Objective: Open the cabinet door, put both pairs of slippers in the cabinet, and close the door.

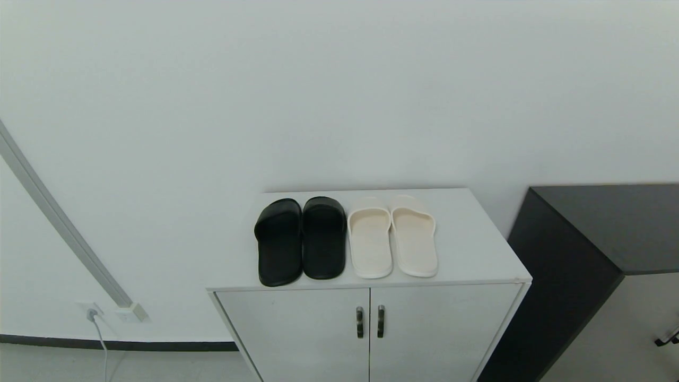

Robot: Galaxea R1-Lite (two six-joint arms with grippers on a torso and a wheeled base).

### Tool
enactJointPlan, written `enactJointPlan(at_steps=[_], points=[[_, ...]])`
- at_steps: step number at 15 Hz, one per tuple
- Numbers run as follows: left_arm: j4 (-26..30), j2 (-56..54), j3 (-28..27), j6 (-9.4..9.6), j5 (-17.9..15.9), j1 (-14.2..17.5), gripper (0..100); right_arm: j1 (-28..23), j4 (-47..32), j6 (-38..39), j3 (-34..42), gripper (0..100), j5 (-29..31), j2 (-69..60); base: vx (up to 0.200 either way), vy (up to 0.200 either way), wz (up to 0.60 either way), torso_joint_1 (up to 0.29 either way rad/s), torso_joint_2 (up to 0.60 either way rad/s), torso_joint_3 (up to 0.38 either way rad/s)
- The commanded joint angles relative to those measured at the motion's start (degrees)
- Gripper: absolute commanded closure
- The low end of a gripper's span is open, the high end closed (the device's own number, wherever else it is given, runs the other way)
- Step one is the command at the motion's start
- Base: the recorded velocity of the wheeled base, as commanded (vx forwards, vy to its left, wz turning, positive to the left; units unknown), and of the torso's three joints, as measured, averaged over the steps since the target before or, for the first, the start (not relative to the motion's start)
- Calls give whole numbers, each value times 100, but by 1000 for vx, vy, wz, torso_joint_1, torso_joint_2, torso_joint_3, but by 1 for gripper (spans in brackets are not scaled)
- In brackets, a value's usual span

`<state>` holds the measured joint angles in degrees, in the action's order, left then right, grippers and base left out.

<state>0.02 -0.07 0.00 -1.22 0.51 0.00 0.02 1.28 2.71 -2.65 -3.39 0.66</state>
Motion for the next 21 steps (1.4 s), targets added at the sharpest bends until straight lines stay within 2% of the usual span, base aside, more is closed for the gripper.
enactJointPlan(at_steps=[1,3,5,6,9,10,11,12,13,14,15,17,19,21], points=[[-2,7,0,-19,10,0,100,349,-497,485,-1766,0,-311,1077,0,0,0,0,0,0],[-2,7,0,-19,10,0,100,358,-629,204,-1537,0,-1023,1815,0,0,0,0,0,0],[6,7,0,-19,10,0,100,384,-400,195,-1414,0,-1349,2465,0,0,0,0,0,0],[6,7,0,-10,10,0,100,463,65,186,-1405,0,-1586,3089,0,0,0,0,0,0],[6,7,0,-10,10,0,100,929,1146,186,-1484,0,-1524,4496,0,0,0,0,0,0],[-2,7,0,-19,10,0,100,1175,1278,195,-1599,0,-1445,4812,0,0,0,0,0,0],[6,7,0,-10,10,0,100,1694,1322,257,-1827,0,-1164,5331,0,0,0,0,0,0],[-2,7,0,-10,10,0,100,1984,1384,336,-1915,0,-962,5577,0,0,0,0,0,0],[-2,7,0,-19,10,0,100,2933,1902,731,-2152,0,-197,6174,0,0,0,0,0,0],[-2,7,0,-10,10,0,100,3636,2394,1030,-2319,0,523,6658,0,0,0,0,0,0],[-2,7,0,-19,10,0,100,4111,2746,1162,-2495,0,1121,7106,0,0,0,0,0,0],[6,7,0,-19,10,0,100,4559,3062,1250,-2935,0,1728,7906,0,0,0,0,0,0],[-2,7,0,-19,10,0,100,4788,3062,1267,-3471,0,2149,8468,0,0,0,0,0,0],[-2,7,0,-19,10,0,100,5034,3045,1267,-4121,0,2905,9040,0,0,0,0,0,0]])
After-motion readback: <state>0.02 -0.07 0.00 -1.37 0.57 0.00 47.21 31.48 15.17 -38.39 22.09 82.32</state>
